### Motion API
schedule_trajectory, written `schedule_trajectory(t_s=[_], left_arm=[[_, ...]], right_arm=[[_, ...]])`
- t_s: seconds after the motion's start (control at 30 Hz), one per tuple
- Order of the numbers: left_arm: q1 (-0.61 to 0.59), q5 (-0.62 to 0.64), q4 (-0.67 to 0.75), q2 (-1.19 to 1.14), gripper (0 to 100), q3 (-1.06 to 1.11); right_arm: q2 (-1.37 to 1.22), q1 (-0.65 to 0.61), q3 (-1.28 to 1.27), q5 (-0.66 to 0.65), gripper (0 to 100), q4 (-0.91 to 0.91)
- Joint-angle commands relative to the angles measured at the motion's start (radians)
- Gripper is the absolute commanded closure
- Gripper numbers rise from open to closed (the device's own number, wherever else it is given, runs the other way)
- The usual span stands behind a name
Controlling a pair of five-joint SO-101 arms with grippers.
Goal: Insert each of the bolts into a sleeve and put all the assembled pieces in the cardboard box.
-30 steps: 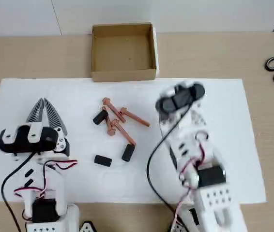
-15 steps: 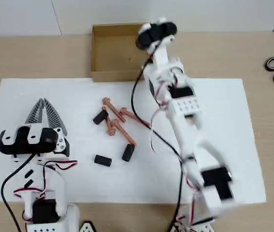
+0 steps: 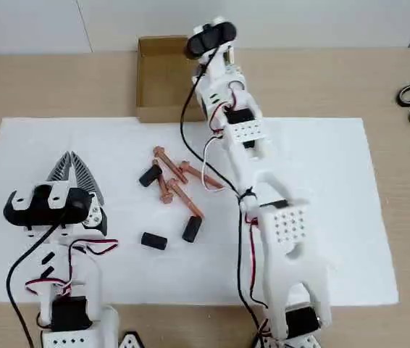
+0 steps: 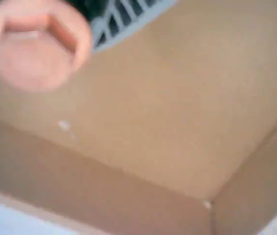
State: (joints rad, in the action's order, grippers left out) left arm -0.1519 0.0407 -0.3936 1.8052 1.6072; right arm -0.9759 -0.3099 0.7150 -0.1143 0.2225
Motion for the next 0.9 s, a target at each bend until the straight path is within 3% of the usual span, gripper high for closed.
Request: schedule_trajectory(t_s=[0.0,0.17,0.37,0.63,0.87], left_arm=[[-0.003,0.0,0.018,0.012,99,-0.004],[-0.003,0.0,0.018,0.012,99,-0.004],[-0.003,0.0,0.018,0.012,99,-0.004],[-0.003,0.002,0.018,0.012,99,-0.004],[-0.003,0.003,0.018,0.012,99,-0.007]], right_arm=[[-0.091,-0.004,0.215,-0.008,99.1,-0.027],[-0.213,-0.004,0.364,-0.008,96.9,0.102],[-0.275,-0.002,0.502,-0.008,77.6,0.305],[-0.275,0.004,0.641,-0.006,77.5,0.414],[-0.274,-0.008,0.98,-0.003,77.5,0.865]])
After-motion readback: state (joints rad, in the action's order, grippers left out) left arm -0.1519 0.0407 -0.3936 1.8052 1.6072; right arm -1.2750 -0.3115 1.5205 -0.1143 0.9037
